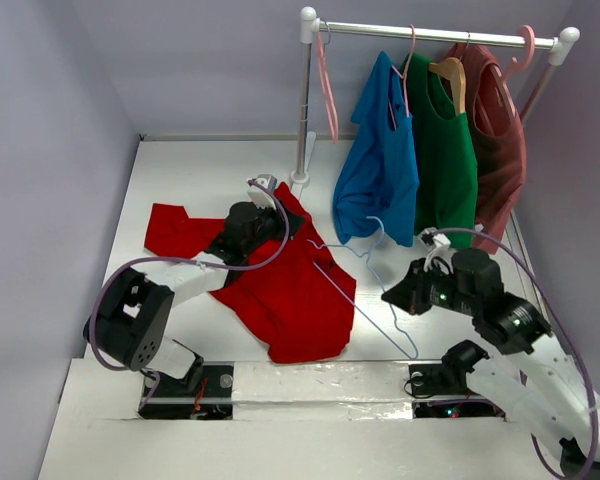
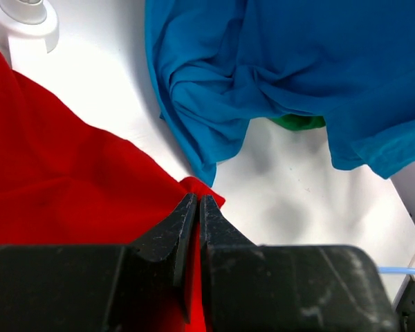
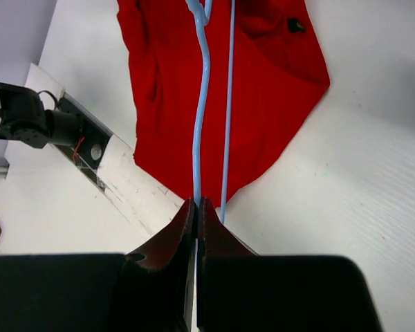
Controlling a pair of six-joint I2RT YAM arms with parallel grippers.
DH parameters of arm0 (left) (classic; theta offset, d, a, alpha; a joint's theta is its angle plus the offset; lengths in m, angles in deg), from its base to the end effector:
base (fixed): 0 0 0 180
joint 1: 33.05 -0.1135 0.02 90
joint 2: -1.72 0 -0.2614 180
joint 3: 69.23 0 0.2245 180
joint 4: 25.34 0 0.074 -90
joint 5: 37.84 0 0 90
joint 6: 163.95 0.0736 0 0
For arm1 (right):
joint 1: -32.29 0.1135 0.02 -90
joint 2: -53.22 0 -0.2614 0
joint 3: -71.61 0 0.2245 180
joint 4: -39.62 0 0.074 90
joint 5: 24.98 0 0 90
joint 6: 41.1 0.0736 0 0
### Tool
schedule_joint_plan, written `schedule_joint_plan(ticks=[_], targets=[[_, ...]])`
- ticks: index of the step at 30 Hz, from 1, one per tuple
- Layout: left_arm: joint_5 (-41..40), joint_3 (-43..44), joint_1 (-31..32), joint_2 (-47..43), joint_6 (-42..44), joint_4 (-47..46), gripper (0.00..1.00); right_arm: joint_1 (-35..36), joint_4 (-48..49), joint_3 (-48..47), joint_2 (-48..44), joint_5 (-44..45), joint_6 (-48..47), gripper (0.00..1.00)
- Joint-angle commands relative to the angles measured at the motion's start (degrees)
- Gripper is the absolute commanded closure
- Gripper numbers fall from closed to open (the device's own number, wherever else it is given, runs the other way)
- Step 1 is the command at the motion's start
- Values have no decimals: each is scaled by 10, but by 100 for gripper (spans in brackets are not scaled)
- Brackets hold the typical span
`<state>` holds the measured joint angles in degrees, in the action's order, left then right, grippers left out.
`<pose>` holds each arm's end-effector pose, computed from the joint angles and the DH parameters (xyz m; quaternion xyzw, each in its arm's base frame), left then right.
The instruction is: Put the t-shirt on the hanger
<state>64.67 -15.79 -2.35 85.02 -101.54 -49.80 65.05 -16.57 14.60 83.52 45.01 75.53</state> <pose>0.2751 -0.1819 0.2476 0.0933 0.7330 -0.3962 0.5451 0.0868 0.0858 0.2758 -0.1329 0.8447 0.3762 0.3568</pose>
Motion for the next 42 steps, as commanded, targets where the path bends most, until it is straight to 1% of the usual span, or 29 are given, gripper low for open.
schedule_joint_plan(ticks=[1, 2, 3, 5, 6, 7, 9, 10, 12, 13, 14, 15, 16, 17, 18, 19, 21, 22, 24, 27, 28, 30, 31, 32, 34, 36, 41, 42], targets=[[12, 1, 4, -38, -5, -22, 100, 14, 126, 30, 26, -14, 26, 100], [8, -1, 9, -49, -6, -16, 100, 14, 146, 35, 27, -6, 31, 100], [-2, -6, 9, -54, -7, -11, 100, 30, 179, 41, 30, 18, 40, 100], [-9, -10, 15, -74, -10, 1, 100, 43, 207, 44, 34, 46, 47, 100], [-12, -13, 15, -78, -15, 4, 100, 61, 220, 45, 35, 65, 54, 100], [-20, -14, 15, -84, -17, 11, 100, 71, 246, 50, 36, 95, 56, 100], [-27, -16, 15, -102, -19, 26, 100, 94, 267, 57, 44, 133, 60, 100], [-31, -21, 15, -109, -25, 29, 100, 123, 285, 62, 48, 172, 63, 100], [-39, -23, 21, -126, -30, 38, 100, 155, 307, 67, 69, 211, 68, 100], [-51, -25, 27, -133, -34, 42, 100, 172, 329, 71, 75, 256, 72, 100], [-60, -28, 27, -146, -36, 52, 100, 203, 339, 75, 81, 276, 76, 100], [-69, -30, 32, -152, -39, 56, 100, 218, 349, 77, 93, 302, 79, 100], [-83, -34, 32, -159, -42, 60, 100, 235, 369, 79, 98, 358, 84, 100], [-88, -36, 32, -172, -45, 65, 100, 265, 380, 86, 102, 387, 89, 100], [-91, -38, 32, -179, -48, 66, 100, 276, 392, 90, 113, 415, 93, 100], [-93, -41, 38, -193, -50, 67, 100, 286, 422, 93, 119, 465, 102, 100], [-106, -43, 46, -209, -55, 75, 100, 306, 454, 106, 135, 508, 110, 100], [-120, -43, 55, -218, -56, 81, 100, 311, 490, 110, 154, 536, 114, 100], [-144, -41, 63, -241, -59, 100, 100, 322, 536, 118, 174, 562, 117, 100], [-166, -48, 68, -277, -68, 115, 100, 339, 581, 109, 226, 631, 120, 100], [-173, -52, 74, -292, -70, 120, 100, 339, 606, 100, 254, 646, 118, 100], [-173, -53, 79, -303, -75, 125, 100, 339, 646, 94, 281, 652, 107, 100], [-173, -54, 79, -309, -78, 128, 100, 339, 682, 87, 296, 657, 94, 100], [-173, -53, 86, -320, -81, 134, 100, 339, 696, 79, 329, 662, 89, 100], [-172, -54, 91, -330, -84, 139, 100, 339, 718, 62, 360, 669, 74, 100], [-171, -52, 96, -345, -88, 154, 100, 339, 763, 42, 402, 676, 61, 100], [-157, -49, 114, -382, -96, 184, 100, 339, 906, 17, 477, 662, 2, 100], [-158, -48, 114, -387, -94, 191, 100, 352, 926, 14, 485, 658, -6, 100]])
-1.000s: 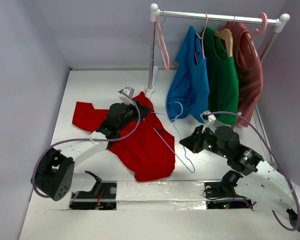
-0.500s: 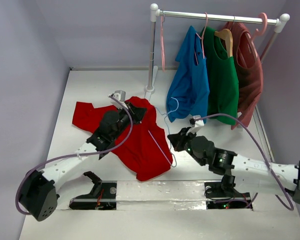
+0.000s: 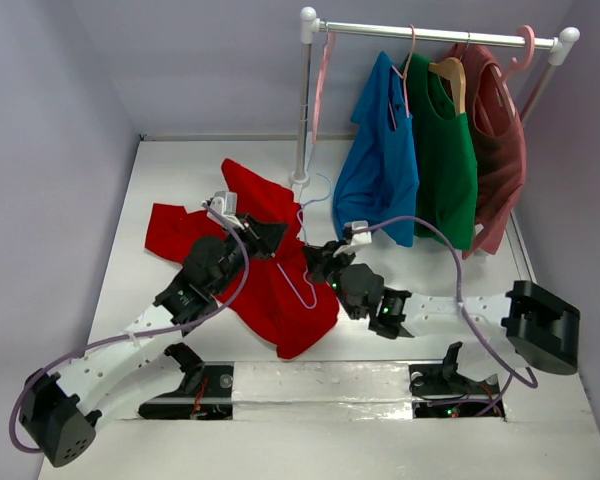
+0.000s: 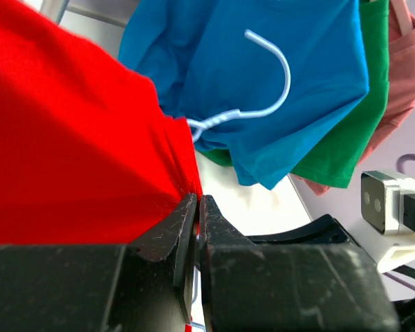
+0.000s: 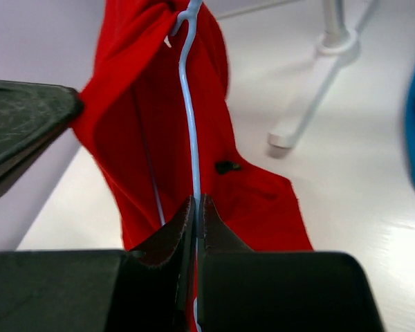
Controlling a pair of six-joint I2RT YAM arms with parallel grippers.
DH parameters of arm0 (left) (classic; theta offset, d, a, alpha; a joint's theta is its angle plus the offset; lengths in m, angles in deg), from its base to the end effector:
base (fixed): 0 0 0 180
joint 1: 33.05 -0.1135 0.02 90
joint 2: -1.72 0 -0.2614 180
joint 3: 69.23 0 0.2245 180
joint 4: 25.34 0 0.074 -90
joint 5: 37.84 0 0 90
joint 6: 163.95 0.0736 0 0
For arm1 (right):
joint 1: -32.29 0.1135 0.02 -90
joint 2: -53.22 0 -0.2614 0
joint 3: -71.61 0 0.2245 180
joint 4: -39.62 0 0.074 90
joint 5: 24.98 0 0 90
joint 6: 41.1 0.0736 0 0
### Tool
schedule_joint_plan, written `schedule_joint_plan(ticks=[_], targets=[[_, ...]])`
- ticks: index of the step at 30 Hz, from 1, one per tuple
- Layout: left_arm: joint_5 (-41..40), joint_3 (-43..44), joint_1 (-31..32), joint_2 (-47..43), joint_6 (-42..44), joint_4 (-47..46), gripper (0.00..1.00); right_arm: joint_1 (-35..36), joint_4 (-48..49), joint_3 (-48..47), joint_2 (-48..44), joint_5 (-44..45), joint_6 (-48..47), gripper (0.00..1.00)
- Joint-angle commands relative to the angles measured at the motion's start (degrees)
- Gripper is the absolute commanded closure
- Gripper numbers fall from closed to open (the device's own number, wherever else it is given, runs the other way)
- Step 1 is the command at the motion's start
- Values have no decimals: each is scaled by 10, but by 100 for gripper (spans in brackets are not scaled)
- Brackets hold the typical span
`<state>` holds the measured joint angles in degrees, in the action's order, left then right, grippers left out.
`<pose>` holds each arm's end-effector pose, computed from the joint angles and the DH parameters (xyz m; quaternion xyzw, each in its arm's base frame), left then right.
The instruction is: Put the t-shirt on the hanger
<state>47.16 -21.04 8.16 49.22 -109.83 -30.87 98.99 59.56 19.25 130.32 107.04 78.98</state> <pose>0.1655 -0.1364 0.3249 -0.0014 0.6679 -0.4407 0.5998 0.1614 0.2503 0.2636 0.0145 0.7286 0.2972 0.6169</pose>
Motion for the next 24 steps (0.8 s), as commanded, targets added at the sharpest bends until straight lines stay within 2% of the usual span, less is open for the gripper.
schedule_joint_plan(ticks=[1, 3, 6, 10, 14, 17, 20, 21, 24], targets=[[1, 6, 9, -36, -9, 14, 100, 20, 207, -30, 25, 36, -63, 100], [-11, 8, 9, -60, -7, 37, 100, 26, 232, -33, 30, 39, -87, 100], [14, 10, 14, -78, -24, 34, 100, 26, 262, -53, 48, 47, -122, 100], [40, 15, 19, -95, -26, 49, 100, 19, 304, -102, 98, 15, -187, 100], [38, 26, 25, -113, -18, 103, 100, -2, 342, -141, 141, -37, -203, 100], [9, 47, 25, -116, 0, 166, 100, -3, 399, -116, 133, -63, -202, 100], [-28, 79, 25, -110, 14, 227, 74, -3, 450, -60, 107, -68, -200, 100], [-39, 84, 25, -110, 17, 235, 60, -3, 452, -37, 100, -69, -199, 100], [-82, 92, 25, -126, 11, 216, 46, -3, 465, -9, 83, -69, -197, 100]])
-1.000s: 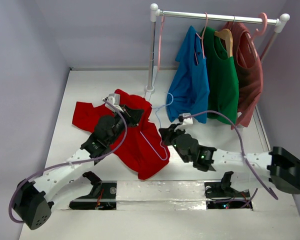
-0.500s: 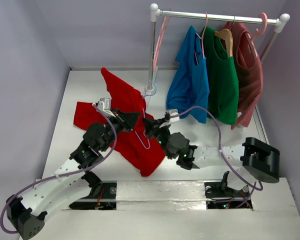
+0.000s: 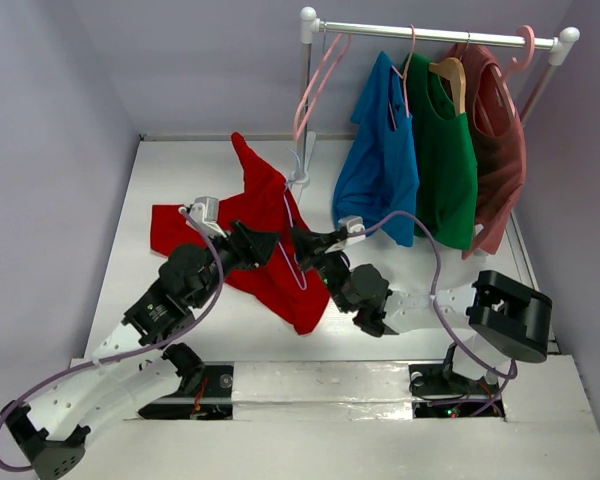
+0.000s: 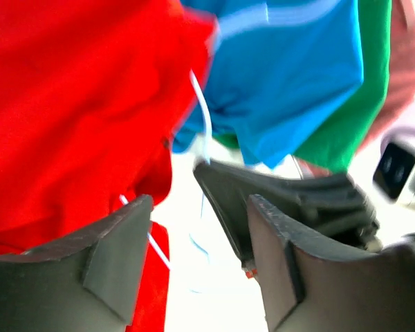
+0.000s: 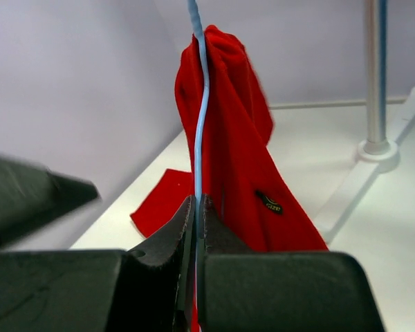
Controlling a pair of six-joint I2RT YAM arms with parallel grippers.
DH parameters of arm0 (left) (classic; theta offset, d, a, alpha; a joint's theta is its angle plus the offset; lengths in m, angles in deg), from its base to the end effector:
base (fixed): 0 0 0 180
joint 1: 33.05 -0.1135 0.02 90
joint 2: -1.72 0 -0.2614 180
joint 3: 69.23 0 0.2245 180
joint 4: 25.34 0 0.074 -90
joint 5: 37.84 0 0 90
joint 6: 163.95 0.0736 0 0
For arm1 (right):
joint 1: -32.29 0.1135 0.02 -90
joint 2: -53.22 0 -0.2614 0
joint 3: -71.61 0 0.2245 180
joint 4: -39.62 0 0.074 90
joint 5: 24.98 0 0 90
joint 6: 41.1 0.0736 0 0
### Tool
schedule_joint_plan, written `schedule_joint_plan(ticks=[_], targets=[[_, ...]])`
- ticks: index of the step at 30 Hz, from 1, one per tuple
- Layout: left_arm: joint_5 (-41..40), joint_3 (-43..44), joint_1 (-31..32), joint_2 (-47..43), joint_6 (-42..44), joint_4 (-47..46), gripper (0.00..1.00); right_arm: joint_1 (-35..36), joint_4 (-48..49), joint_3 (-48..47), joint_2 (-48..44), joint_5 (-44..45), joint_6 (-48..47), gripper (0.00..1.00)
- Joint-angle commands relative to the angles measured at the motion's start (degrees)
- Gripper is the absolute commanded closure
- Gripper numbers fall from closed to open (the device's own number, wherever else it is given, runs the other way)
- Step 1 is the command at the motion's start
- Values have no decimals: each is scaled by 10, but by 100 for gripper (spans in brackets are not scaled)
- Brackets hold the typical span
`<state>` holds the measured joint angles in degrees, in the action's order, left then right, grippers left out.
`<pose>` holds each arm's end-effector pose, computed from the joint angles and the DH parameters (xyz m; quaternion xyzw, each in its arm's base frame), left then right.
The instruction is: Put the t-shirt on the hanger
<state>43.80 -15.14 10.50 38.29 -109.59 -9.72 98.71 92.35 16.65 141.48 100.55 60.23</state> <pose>0.1312 -0.1100 0.3417 -0.0044 0.6954 -0.4178 0.5847 0.1696 0.2816 0.2961 -0.0336 0.6029 0.3507 0.7158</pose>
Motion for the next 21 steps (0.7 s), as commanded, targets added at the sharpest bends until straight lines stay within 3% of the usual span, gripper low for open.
schedule_joint_plan(ticks=[1, 5, 9, 16, 21], targets=[[-67, 37, 1, -17, 5, 2, 44, 6, 148, 34, -30, -3, -10, 100], [-132, 80, 1, 23, -22, -27, 38, 6, 158, 54, -41, -1, -18, 100], [-124, 111, -37, 81, -52, -57, 28, 6, 170, 70, -50, -1, -20, 100], [-7, 150, -124, 191, -94, -92, 23, 11, 177, 83, -61, -2, -30, 100], [21, 138, -131, 225, -102, -125, 23, 16, 165, 83, -64, -10, -32, 100]])
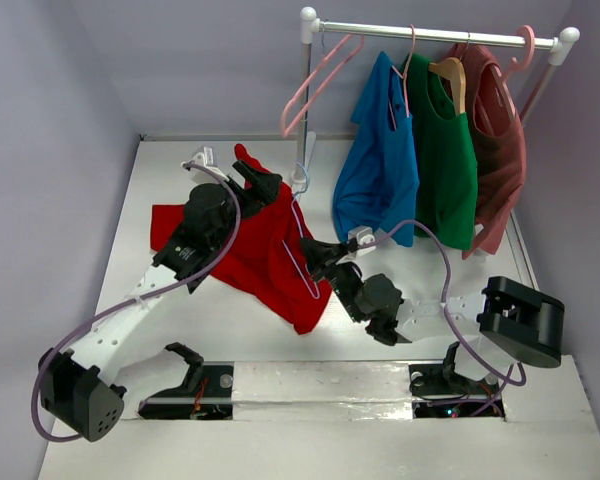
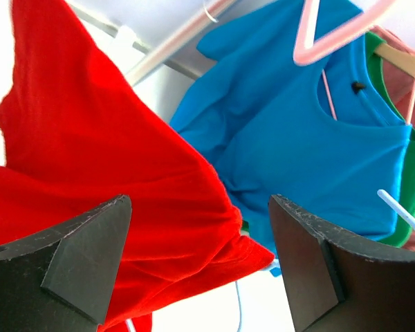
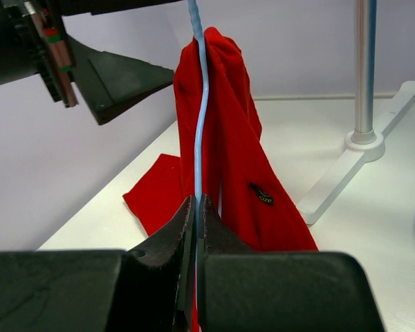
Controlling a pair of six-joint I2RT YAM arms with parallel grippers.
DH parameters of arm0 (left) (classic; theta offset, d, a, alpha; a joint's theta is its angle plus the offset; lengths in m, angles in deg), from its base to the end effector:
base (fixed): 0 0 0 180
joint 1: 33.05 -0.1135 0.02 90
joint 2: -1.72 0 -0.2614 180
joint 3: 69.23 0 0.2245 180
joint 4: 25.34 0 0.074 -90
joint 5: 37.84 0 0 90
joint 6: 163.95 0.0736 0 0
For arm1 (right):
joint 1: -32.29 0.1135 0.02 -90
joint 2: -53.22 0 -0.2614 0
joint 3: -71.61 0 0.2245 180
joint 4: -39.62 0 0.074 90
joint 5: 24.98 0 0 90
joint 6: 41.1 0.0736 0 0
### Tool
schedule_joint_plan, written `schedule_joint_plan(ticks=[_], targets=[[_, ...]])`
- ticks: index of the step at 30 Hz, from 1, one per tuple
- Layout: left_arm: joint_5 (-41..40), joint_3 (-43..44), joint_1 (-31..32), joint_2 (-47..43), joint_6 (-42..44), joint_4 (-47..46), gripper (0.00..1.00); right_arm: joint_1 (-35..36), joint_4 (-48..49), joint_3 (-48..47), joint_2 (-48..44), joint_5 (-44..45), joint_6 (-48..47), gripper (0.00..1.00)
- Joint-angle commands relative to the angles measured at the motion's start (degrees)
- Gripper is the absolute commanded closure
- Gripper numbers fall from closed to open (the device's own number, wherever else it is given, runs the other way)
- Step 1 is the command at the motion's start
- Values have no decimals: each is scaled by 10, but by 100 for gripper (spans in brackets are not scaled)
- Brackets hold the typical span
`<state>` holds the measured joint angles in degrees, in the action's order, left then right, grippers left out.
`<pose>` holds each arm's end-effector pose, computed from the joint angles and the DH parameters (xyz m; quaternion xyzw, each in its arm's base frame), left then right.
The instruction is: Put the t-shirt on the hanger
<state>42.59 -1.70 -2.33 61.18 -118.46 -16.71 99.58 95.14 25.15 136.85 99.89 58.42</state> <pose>0.2263 -0.1203 0.3687 -0.1433 0.6959 -0.3810 0.5916 0.1536 0.2581 0.2800 -0.0570 0.6063 0.3431 0.7151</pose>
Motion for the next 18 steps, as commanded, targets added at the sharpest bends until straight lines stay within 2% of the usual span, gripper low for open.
schedule_joint_plan(ticks=[1, 8, 17, 18], targets=[[42, 4, -8, 1, -15, -59, 23, 7, 135, -4, -17, -5, -13, 100], [93, -10, -8, 43, -27, -95, 24, 13, 119, -24, -1, -13, -14, 100], [83, -72, -8, 39, -64, -162, 43, 13, 84, -60, 27, -22, -25, 100], [82, -83, -8, 36, -66, -170, 51, 13, 81, -62, 29, -23, -25, 100]])
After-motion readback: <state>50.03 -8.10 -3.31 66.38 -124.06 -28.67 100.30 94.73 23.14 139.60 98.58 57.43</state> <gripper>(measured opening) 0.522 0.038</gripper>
